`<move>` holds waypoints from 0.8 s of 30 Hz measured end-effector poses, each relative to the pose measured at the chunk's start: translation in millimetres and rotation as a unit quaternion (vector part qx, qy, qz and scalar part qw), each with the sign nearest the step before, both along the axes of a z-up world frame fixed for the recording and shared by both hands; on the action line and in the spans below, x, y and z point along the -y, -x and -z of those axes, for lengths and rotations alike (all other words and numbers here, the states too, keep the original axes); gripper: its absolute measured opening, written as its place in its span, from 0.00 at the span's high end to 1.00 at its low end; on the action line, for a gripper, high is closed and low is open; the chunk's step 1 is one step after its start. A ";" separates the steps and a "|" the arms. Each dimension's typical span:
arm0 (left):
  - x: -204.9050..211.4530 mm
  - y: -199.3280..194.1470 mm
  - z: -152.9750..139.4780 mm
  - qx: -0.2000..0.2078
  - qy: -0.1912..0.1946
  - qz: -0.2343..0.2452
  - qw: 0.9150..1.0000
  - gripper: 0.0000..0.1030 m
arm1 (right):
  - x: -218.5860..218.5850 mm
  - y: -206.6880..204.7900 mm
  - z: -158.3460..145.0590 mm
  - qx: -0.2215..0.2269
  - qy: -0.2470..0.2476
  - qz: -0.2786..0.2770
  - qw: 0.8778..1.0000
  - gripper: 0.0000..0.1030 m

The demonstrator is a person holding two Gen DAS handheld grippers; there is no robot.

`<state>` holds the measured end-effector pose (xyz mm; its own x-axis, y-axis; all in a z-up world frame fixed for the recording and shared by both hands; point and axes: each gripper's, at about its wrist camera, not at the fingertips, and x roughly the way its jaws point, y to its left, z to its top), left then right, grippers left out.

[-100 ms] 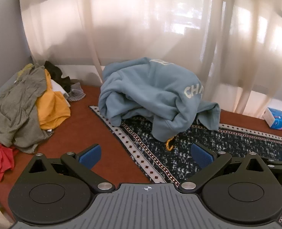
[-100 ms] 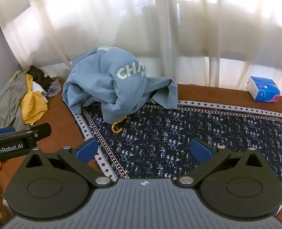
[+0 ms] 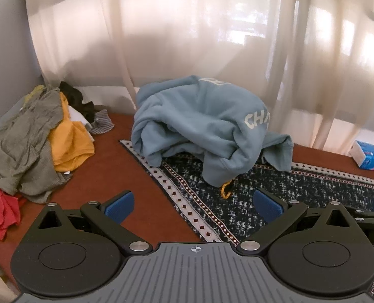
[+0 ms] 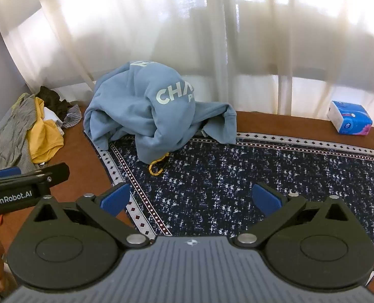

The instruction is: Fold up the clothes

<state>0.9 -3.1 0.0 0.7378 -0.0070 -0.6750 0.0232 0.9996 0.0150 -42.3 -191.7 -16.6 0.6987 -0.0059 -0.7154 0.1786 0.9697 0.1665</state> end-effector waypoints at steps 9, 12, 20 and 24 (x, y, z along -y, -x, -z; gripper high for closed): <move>-13.0 7.0 -0.7 0.002 0.007 0.003 1.000 0.00 | -0.5 -0.7 2.0 -0.001 0.003 0.002 1.000 0.00; -13.2 8.0 -1.2 0.002 0.004 0.004 1.000 0.00 | -2.8 -1.1 0.4 -0.001 0.003 0.002 1.000 0.00; -10.2 8.6 -1.4 0.003 0.000 0.007 1.000 0.00 | -2.5 -1.6 0.8 0.000 0.003 -0.002 1.000 0.00; -8.2 10.2 -1.7 0.004 -0.001 0.010 1.000 0.00 | -2.0 -1.8 0.5 0.001 0.002 -0.004 1.000 0.00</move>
